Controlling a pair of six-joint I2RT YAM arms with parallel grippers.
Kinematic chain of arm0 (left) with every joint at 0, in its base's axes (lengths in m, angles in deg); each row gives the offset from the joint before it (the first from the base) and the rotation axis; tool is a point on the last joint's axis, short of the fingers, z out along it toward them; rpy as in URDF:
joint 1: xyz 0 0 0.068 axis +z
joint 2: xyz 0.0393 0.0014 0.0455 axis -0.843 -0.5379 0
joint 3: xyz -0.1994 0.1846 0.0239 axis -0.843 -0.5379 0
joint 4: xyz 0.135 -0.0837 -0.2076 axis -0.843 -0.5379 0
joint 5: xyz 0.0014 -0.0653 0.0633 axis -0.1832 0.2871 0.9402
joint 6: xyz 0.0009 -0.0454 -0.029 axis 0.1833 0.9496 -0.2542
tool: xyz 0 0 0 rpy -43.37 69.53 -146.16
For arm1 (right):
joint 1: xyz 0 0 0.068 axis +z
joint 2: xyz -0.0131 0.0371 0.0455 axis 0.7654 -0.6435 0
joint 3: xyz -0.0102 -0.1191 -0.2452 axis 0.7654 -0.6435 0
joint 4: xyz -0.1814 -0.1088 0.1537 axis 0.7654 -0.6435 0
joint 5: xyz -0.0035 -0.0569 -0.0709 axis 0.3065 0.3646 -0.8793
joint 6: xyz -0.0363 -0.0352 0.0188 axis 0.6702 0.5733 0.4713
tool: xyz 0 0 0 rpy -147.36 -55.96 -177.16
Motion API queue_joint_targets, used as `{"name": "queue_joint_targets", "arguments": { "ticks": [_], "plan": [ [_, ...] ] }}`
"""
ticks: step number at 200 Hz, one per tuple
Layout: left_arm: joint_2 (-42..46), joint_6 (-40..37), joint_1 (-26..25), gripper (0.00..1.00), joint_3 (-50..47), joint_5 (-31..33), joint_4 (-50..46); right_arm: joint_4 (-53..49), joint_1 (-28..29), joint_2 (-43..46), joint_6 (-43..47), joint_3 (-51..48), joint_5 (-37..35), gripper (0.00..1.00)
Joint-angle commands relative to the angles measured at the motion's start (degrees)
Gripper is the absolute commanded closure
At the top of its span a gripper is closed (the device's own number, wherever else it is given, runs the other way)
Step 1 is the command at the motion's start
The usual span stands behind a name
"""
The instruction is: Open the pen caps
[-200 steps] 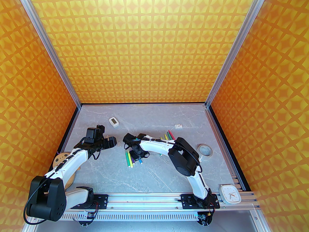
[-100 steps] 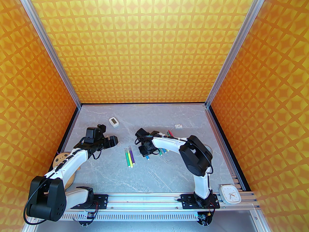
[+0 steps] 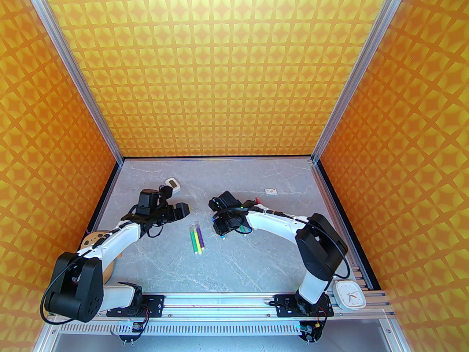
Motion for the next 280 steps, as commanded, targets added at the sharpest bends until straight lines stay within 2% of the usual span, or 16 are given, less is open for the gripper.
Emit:
{"name": "queue_joint_targets", "arguments": {
  "ticks": [1,87,204,280],
  "plan": [
    [-2.0,3.0,-1.2,0.31,1.9,-5.9,6.7,4.0,-0.4,2.8,1.8,-1.5,3.6,0.97],
    [-6.4,3.7,-4.1,0.40,3.5,-13.4,11.7,5.1,-0.5,5.6,1.9,-1.5,5.0,0.98],
    [-9.9,7.8,-6.7,0.47,4.0,-14.5,16.8,6.4,-0.5,7.3,1.6,-0.8,6.8,0.99],
    [-11.5,9.3,-7.7,0.60,4.8,-15.2,18.9,7.5,-0.5,7.8,1.1,-1.7,7.0,1.00]
  ]
}}
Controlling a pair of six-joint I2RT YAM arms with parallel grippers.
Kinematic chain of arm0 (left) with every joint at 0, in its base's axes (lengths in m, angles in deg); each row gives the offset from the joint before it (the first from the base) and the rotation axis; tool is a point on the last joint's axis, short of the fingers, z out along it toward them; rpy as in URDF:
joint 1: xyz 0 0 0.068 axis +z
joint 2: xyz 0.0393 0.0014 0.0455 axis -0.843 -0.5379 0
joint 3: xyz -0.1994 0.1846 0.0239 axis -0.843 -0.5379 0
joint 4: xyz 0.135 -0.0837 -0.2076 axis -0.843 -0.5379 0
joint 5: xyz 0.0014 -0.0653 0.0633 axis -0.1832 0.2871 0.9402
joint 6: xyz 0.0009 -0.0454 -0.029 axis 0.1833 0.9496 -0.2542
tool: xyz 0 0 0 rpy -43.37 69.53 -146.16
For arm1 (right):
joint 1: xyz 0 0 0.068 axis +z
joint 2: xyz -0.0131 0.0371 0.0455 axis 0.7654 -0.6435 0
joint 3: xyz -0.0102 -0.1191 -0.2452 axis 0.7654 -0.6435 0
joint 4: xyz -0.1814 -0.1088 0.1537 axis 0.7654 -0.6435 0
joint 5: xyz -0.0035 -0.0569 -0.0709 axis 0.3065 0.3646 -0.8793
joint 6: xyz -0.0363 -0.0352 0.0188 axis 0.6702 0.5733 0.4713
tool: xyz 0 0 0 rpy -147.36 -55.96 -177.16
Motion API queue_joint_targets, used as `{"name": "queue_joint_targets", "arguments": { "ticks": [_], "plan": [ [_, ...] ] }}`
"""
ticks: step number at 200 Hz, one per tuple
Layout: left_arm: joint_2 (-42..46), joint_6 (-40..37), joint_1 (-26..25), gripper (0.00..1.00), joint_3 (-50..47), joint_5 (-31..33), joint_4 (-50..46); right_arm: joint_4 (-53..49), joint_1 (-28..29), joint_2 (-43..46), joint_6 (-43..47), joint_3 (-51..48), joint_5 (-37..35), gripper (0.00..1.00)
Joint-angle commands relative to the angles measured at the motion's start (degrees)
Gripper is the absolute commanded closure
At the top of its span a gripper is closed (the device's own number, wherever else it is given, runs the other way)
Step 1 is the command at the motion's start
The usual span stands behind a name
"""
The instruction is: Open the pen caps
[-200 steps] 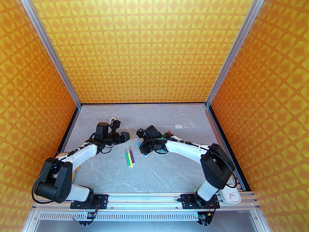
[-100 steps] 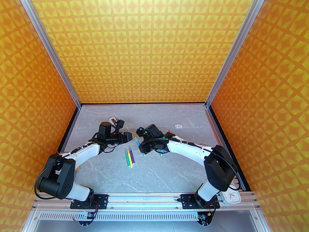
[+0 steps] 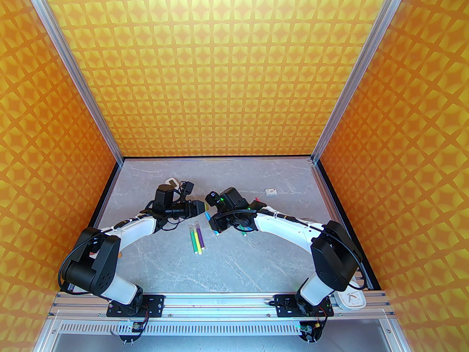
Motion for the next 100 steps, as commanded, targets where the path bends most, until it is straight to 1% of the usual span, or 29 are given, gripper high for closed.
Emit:
{"name": "queue_joint_targets", "arguments": {
  "ticks": [1,14,52,67,100],
  "plan": [
    [-0.7,0.7,-0.3,0.61,1.6,-1.3,1.6,1.2,-0.2,2.2,0.1,-0.1,0.8,1.00],
    [-0.7,0.8,-0.3,0.62,1.6,-1.4,1.6,1.2,-0.2,2.4,0.1,-0.2,0.5,1.00],
    [-0.9,0.9,-0.4,0.71,1.6,-1.4,1.7,1.3,-0.2,2.6,0.2,-0.6,0.3,1.00],
    [-1.0,0.8,-0.5,0.73,1.6,-1.4,1.7,1.2,-0.2,2.4,0.2,-0.6,0.3,1.00],
    [-1.0,0.9,-0.5,0.82,1.6,-1.4,1.6,1.1,-0.2,2.3,0.3,-0.9,0.1,0.98]
  ]
}}
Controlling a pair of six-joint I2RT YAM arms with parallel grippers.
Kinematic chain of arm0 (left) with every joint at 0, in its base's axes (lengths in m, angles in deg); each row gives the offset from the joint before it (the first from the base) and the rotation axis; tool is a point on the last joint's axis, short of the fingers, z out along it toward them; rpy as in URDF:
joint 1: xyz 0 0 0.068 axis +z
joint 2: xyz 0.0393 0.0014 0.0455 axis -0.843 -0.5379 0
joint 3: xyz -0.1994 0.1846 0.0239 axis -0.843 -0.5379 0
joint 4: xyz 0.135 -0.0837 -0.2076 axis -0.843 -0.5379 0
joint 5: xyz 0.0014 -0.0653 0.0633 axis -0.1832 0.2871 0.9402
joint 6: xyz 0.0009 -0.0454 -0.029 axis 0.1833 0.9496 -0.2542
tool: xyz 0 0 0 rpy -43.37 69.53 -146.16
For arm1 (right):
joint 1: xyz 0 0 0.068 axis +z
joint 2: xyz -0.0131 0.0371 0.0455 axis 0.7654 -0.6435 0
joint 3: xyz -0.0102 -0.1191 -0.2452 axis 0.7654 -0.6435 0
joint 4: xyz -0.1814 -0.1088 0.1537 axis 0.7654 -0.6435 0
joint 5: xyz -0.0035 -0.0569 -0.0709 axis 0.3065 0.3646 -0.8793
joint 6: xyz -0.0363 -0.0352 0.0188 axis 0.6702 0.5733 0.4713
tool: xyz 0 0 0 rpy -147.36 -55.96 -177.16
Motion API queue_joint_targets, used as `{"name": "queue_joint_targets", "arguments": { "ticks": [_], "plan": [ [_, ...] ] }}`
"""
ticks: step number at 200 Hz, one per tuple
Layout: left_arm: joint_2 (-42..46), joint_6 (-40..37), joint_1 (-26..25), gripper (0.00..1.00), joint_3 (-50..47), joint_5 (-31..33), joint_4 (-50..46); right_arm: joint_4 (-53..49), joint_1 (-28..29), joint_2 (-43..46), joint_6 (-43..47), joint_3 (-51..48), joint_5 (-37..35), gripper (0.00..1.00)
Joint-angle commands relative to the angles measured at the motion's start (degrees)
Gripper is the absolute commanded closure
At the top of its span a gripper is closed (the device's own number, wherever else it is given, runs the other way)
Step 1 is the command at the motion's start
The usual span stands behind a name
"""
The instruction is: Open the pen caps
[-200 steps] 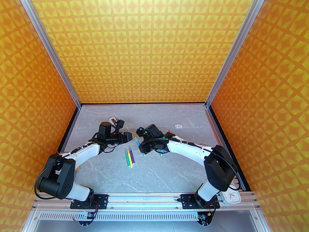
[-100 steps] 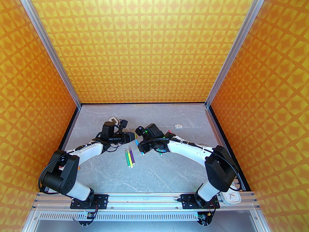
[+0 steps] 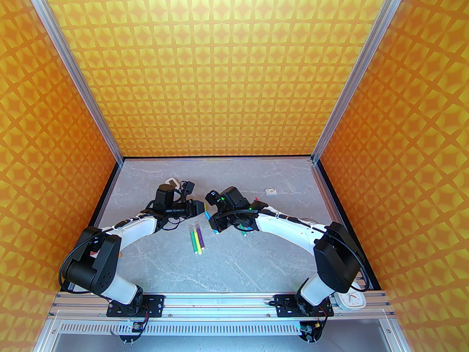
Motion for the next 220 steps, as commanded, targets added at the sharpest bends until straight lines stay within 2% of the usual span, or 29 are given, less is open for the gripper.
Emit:
{"name": "queue_joint_targets", "arguments": {
  "ticks": [1,24,48,70,151,220],
  "plan": [
    [-0.8,-0.1,-0.3,0.82,1.4,-0.5,1.0,0.8,-0.2,1.2,0.3,-0.9,0.0,0.98],
    [-0.6,0.2,-0.3,0.86,1.4,-0.5,1.4,0.9,-0.2,1.0,0.3,-1.0,-0.4,0.87],
    [-0.5,0.7,-0.3,0.93,1.4,-0.6,1.8,2.1,-0.2,0.9,0.0,-1.4,-0.3,0.68],
    [-0.3,1.2,-0.3,0.98,1.3,-0.6,2.3,3.4,-0.3,0.6,-0.2,-2.0,0.0,0.61],
    [0.1,2.7,-0.3,1.00,1.1,-0.9,3.7,3.5,-0.2,-0.5,0.2,-2.0,0.4,0.64],
    [-0.3,3.4,-0.1,1.00,1.2,-1.1,4.4,2.6,-0.4,-0.2,0.5,-2.5,0.5,0.79]
  ]
}}
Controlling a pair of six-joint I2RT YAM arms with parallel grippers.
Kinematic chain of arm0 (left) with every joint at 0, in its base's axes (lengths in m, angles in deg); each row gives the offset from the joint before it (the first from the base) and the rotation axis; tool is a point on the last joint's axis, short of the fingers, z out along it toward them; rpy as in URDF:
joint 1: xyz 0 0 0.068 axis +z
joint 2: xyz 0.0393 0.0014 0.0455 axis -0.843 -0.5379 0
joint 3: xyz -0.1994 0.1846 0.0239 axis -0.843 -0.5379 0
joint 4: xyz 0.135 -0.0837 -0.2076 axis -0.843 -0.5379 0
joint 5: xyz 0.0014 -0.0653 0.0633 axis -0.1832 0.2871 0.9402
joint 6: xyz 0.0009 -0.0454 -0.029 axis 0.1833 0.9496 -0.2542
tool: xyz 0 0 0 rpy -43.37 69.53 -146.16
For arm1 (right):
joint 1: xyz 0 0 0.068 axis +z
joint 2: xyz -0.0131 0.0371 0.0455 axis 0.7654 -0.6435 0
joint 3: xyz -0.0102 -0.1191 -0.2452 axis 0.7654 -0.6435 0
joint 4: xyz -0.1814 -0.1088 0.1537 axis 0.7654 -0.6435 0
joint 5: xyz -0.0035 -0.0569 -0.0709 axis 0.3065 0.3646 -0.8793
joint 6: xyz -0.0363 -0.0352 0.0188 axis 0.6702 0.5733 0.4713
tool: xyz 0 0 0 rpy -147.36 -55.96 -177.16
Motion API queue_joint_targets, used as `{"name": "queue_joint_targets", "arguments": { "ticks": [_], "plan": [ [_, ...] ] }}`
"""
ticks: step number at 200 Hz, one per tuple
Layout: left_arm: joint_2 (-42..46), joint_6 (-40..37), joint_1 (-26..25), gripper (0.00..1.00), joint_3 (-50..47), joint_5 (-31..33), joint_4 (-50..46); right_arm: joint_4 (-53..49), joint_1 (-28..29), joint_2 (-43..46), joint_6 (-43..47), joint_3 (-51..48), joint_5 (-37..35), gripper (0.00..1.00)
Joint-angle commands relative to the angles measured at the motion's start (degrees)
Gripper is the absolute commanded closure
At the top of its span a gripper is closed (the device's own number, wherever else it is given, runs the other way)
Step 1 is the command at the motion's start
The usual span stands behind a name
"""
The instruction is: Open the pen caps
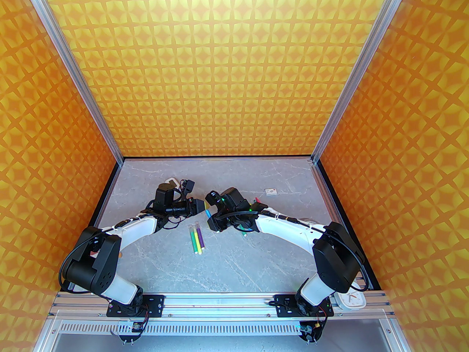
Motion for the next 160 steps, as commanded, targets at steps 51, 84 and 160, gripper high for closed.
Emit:
{"name": "queue_joint_targets", "arguments": {
  "ticks": [51,84,160],
  "plan": [
    [-0.2,1.9,1.4,1.00,0.7,-0.7,2.9,-1.8,-0.5,1.6,0.9,-3.4,0.9,0.93],
    [0.1,4.1,3.3,1.00,0.3,1.5,4.3,-2.1,-0.5,3.4,1.4,-6.7,2.0,1.00],
    [0.4,5.4,4.4,1.00,1.2,5.6,3.3,-3.9,-0.5,4.9,4.2,-9.7,4.2,1.00]
  ]
}}
